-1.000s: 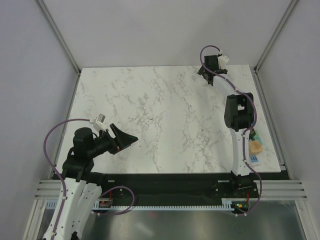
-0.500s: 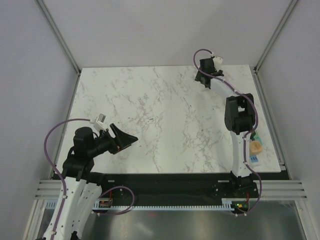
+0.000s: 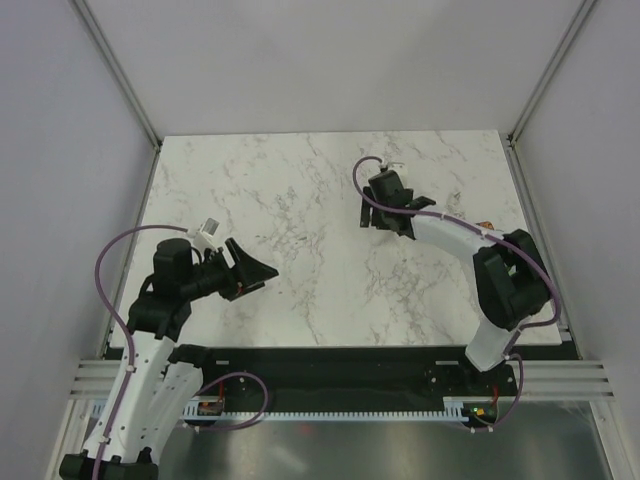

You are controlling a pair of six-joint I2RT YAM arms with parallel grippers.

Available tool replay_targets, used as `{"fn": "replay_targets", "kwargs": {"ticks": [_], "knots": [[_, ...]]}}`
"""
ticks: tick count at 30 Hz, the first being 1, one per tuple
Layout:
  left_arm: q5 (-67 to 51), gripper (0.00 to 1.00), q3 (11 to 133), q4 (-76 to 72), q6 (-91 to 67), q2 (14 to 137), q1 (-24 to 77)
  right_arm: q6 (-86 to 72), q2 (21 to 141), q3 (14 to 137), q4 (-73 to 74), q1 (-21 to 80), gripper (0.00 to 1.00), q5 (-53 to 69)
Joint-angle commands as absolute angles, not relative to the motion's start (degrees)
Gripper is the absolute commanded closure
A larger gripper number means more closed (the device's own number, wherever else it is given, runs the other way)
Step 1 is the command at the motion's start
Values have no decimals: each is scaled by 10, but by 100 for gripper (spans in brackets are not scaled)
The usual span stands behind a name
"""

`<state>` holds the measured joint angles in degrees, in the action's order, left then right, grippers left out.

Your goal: Pull the plug off the socket

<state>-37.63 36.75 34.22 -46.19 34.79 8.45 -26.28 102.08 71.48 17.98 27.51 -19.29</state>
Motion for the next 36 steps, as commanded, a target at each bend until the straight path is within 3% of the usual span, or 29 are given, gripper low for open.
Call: {"fn": "replay_targets", "kwargs": {"ticks": [1, 6, 13, 16, 17, 19, 20, 21, 26, 32, 36], "knots": [[-402, 24, 379, 337, -428, 344, 90, -279, 934, 629, 145, 321, 82, -164], [-402, 25, 362, 338, -418, 331, 94, -337, 826, 485, 95, 405, 79, -147], [-355, 27, 367, 339, -428, 321, 140, -409, 792, 439, 88, 532, 67, -150], [-326, 28, 374, 339, -439, 330, 172, -410, 795, 443, 84, 552, 49, -116], [-316, 28, 376, 338, -441, 334, 179, -397, 793, 446, 95, 556, 35, -115], [-307, 28, 383, 339, -443, 345, 197, -391, 775, 449, 114, 560, 21, -113], [-296, 28, 387, 339, -441, 358, 203, -388, 766, 450, 132, 560, 9, -117], [-291, 28, 392, 340, -439, 367, 213, -386, 746, 452, 141, 560, 4, -119], [-228, 27, 431, 339, -431, 445, 276, -395, 667, 451, 198, 561, 2, -136], [-83, 27, 521, 354, -421, 533, 438, -426, 582, 452, 262, 545, 2, -254], [20, 25, 573, 359, -425, 626, 564, -447, 551, 429, 294, 443, 2, -232]]}}
